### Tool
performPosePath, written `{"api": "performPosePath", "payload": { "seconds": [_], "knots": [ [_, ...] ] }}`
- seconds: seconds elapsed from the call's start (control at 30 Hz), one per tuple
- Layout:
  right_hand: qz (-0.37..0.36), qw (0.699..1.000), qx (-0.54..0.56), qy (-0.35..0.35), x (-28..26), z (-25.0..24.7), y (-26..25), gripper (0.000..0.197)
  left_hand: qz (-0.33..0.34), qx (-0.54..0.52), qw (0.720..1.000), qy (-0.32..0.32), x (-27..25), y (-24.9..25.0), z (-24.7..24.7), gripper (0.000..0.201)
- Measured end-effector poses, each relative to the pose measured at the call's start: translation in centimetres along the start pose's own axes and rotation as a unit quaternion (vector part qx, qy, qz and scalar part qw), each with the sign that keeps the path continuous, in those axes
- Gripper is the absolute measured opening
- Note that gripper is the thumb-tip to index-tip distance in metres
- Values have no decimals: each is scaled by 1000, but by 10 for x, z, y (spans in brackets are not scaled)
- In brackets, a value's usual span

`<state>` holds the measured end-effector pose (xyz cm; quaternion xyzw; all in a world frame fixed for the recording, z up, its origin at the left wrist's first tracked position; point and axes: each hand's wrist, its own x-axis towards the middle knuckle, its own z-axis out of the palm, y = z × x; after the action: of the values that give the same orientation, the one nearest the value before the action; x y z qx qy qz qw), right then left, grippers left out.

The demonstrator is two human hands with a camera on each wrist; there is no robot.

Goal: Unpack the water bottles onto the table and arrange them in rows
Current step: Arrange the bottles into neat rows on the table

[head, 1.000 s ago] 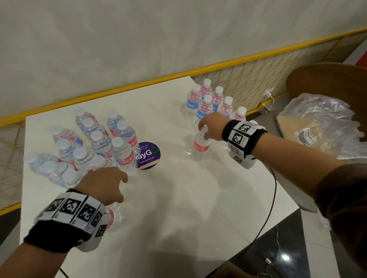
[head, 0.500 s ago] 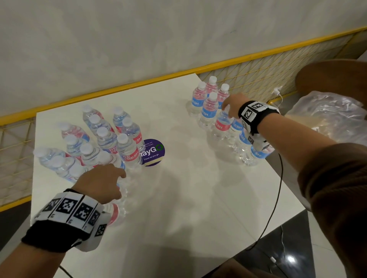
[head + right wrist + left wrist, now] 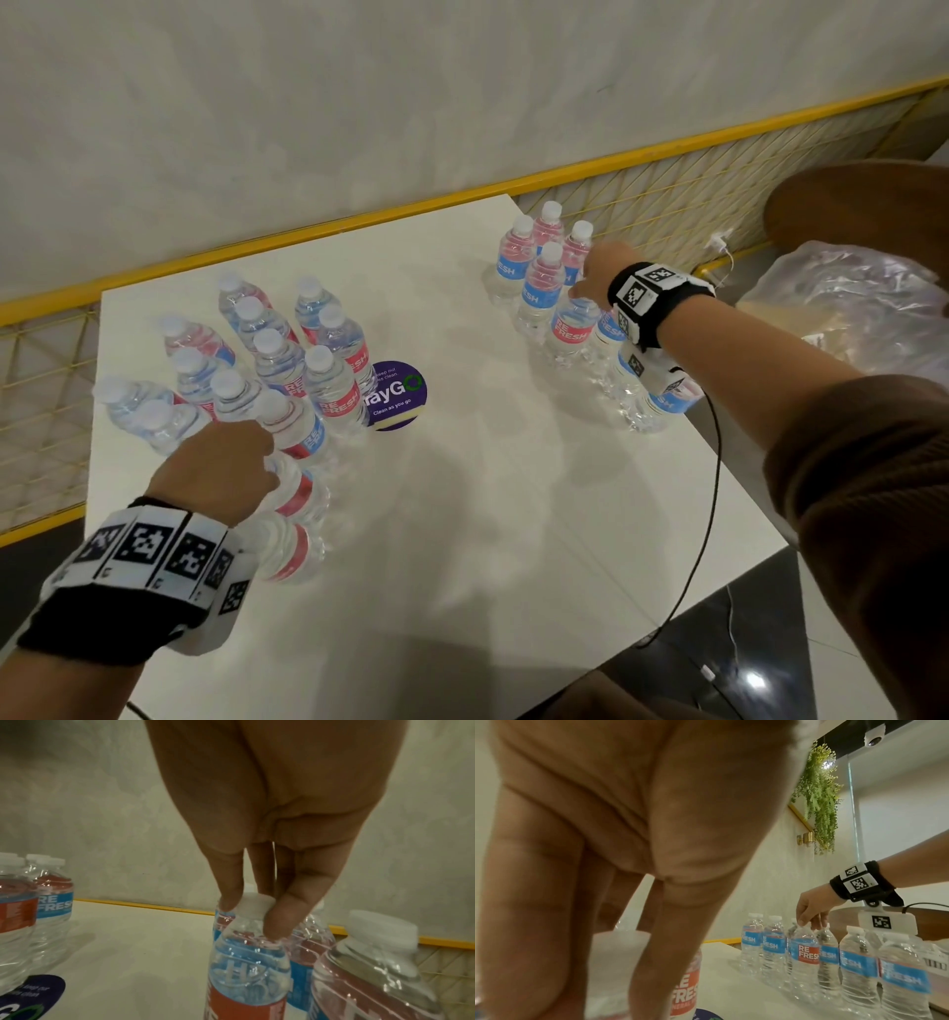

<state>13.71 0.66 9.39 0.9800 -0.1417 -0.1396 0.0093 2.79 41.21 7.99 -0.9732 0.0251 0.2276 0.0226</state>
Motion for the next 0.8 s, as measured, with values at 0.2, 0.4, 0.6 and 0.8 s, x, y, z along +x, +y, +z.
{"api": "performPosePath", "payload": {
  "seconds": [0.2,0.4,0.6,0.8],
  "knots": [
    [-50,998,-27,-13,2,-2,-1,36,53,-55,997,24,1,17,0,33],
    [-45,999,-6,3,2,-1,0,39,124,-74,988,52,-1,54,6,33],
    [-23,1000,-18,-3,6,0,-4,36,169,-81,980,73,4,88,5,32],
    [-16,1000,-18,-5,16,0,-1,33,176,-78,978,78,8,96,1,33]
  ]
}}
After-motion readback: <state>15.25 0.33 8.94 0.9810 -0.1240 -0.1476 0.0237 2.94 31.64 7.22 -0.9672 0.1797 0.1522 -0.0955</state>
